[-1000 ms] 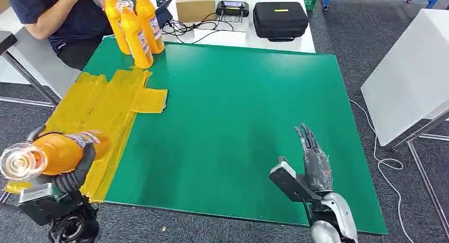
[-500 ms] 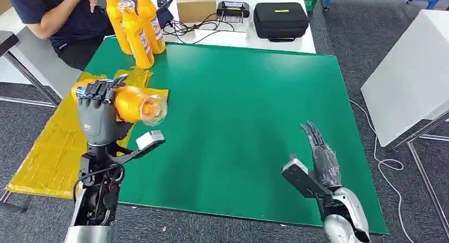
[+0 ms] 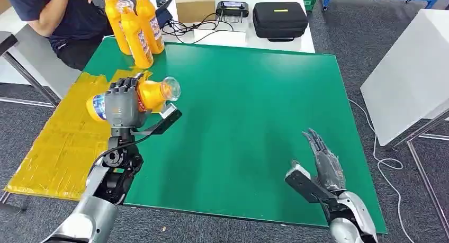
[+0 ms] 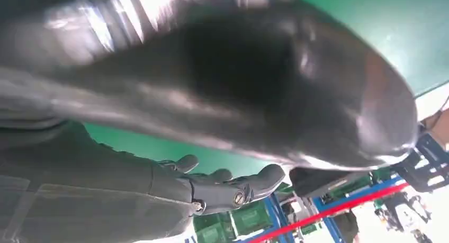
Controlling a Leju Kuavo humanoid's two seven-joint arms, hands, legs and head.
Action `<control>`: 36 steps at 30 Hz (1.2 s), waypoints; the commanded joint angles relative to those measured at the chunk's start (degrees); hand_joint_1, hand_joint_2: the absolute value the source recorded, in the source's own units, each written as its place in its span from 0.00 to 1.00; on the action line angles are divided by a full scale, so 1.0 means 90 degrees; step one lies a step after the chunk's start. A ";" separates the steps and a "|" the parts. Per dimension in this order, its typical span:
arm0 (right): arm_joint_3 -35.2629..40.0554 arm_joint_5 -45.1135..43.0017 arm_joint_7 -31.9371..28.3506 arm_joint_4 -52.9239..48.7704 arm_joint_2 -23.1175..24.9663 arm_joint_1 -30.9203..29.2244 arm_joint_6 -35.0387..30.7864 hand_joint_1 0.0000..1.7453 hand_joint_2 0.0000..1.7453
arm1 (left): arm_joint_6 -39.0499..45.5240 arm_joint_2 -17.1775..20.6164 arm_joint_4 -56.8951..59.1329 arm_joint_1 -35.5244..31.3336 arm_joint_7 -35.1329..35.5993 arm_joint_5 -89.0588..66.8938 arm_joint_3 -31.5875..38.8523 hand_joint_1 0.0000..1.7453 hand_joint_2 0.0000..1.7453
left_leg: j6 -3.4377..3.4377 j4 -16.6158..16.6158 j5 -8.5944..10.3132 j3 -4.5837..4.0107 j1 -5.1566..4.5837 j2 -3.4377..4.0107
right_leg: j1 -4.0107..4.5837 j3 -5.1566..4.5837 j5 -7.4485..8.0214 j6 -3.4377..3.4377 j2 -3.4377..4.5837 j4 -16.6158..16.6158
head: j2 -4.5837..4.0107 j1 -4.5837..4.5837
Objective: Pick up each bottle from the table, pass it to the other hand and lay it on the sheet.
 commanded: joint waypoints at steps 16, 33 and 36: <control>0.0647 -0.0792 -0.0353 0.1187 -0.0679 -0.0550 -0.0026 0.00 0.00 | 0.0080 0.1297 0.2116 -0.0500 0.1242 -0.0043 -0.0589 1.00 1.00 | -0.0009 -0.0005 -0.0005 0.0020 0.0007 0.0009 | 0.0006 0.0024 -0.0005 -0.0009 0.0017 -0.0009 | 0.0000 0.0000; 0.0823 -0.1424 -0.0444 0.1075 -0.1435 -0.0497 0.0019 0.00 0.00 | 0.0080 0.1044 0.1603 0.0009 0.0505 -0.0043 -0.0464 0.04 1.00 | -0.0012 0.0002 -0.0009 0.0011 0.0005 0.0004 | 0.0003 0.0018 -0.0007 -0.0009 0.0017 -0.0005 | 0.0000 0.0002; 0.1044 -0.1727 -0.0529 0.1333 -0.1581 -0.0799 -0.0022 0.00 0.00 | 0.0080 0.1032 0.2457 -0.0289 0.0416 -0.0043 -0.0839 0.00 0.00 | -0.0006 0.0000 -0.0004 0.0004 0.0000 0.0005 | -0.0001 0.0011 -0.0003 -0.0006 0.0014 -0.0004 | 0.0000 0.0002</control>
